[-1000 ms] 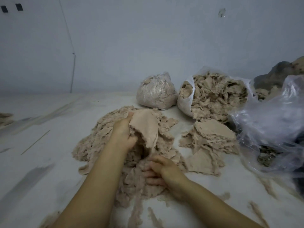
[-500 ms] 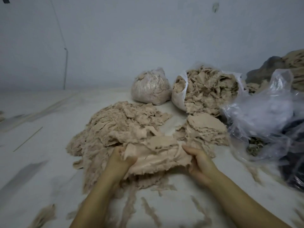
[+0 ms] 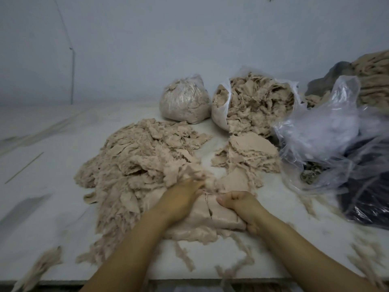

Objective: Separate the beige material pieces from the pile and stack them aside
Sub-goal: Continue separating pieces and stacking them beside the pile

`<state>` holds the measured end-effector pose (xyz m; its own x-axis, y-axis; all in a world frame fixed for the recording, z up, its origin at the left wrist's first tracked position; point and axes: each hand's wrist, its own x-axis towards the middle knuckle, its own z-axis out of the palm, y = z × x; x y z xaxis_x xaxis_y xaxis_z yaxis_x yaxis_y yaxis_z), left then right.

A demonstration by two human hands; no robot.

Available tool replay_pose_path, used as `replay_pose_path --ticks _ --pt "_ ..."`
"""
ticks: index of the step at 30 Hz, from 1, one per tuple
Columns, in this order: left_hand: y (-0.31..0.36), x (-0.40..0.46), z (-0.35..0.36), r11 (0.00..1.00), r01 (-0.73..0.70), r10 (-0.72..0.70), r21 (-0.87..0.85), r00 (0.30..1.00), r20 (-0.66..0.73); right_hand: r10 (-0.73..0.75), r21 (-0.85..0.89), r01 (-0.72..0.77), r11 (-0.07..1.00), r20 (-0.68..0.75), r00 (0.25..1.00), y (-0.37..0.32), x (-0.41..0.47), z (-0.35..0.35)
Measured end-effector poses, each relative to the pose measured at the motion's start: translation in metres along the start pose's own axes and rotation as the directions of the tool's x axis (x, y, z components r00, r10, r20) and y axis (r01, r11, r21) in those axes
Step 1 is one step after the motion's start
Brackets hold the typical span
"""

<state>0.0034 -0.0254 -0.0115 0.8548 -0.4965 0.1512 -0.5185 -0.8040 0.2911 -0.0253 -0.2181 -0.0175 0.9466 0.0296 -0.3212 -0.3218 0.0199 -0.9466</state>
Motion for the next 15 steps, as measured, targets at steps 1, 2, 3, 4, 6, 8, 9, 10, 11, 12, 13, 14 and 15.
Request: replay_pose_path --ticks 1,2,3,4,6,8,9,10,11,12,13,14,15 --pt "-0.009 0.001 0.005 0.995 0.093 -0.094 0.02 0.995 0.024 -0.03 -0.026 0.029 0.999 -0.031 0.999 0.002 -0.001 -0.002" --pt "-0.017 0.0 0.01 0.984 0.171 -0.173 0.049 0.985 0.03 -0.059 -0.053 0.055 0.997 -0.062 0.996 0.003 -0.003 -0.005" --pt "-0.024 -0.001 0.014 0.97 0.228 -0.231 0.081 0.973 0.025 -0.084 -0.07 0.078 0.994 -0.086 0.993 0.004 -0.004 -0.01" --pt "-0.029 -0.002 0.018 0.961 0.263 -0.265 0.09 0.964 0.014 -0.103 -0.075 0.096 0.993 -0.099 0.99 0.004 -0.006 -0.014" --pt "-0.026 -0.001 0.02 0.963 0.27 -0.27 -0.019 0.961 -0.051 -0.136 -0.042 0.132 0.99 -0.094 0.986 0.001 -0.008 -0.021" --pt "-0.012 0.001 0.016 0.967 0.155 -0.209 -0.202 0.938 -0.276 -0.213 -0.009 0.213 0.977 -0.082 0.974 -0.002 -0.009 -0.021" --pt "-0.001 0.004 0.011 0.958 0.096 -0.202 -0.272 0.897 -0.393 -0.256 0.015 0.258 0.966 -0.072 0.964 -0.004 -0.009 -0.019" --pt "0.01 0.005 0.007 0.931 0.055 -0.227 -0.361 0.862 -0.453 -0.292 0.044 0.295 0.955 -0.058 0.955 -0.007 -0.009 -0.015" --pt "0.022 0.007 0.003 0.87 0.036 -0.279 -0.492 0.859 -0.429 -0.32 0.074 0.323 0.944 -0.045 0.946 -0.01 -0.009 -0.011" --pt "0.036 0.008 -0.001 0.758 0.055 -0.338 -0.65 0.885 -0.319 -0.34 0.108 0.343 0.933 -0.042 0.939 -0.012 -0.009 -0.005" --pt "0.047 0.01 -0.003 0.595 0.117 -0.381 -0.795 0.912 -0.151 -0.354 0.143 0.359 0.922 -0.058 0.933 -0.013 -0.009 0.0" --pt "0.055 0.011 -0.002 0.422 0.191 -0.398 -0.886 0.917 0.008 -0.36 0.177 0.372 0.911 -0.096 0.928 -0.014 -0.008 0.005" --pt "0.06 0.012 0.001 0.27 0.241 -0.407 -0.932 0.906 0.116 -0.362 0.209 0.388 0.897 -0.154 0.919 -0.015 -0.006 0.008"
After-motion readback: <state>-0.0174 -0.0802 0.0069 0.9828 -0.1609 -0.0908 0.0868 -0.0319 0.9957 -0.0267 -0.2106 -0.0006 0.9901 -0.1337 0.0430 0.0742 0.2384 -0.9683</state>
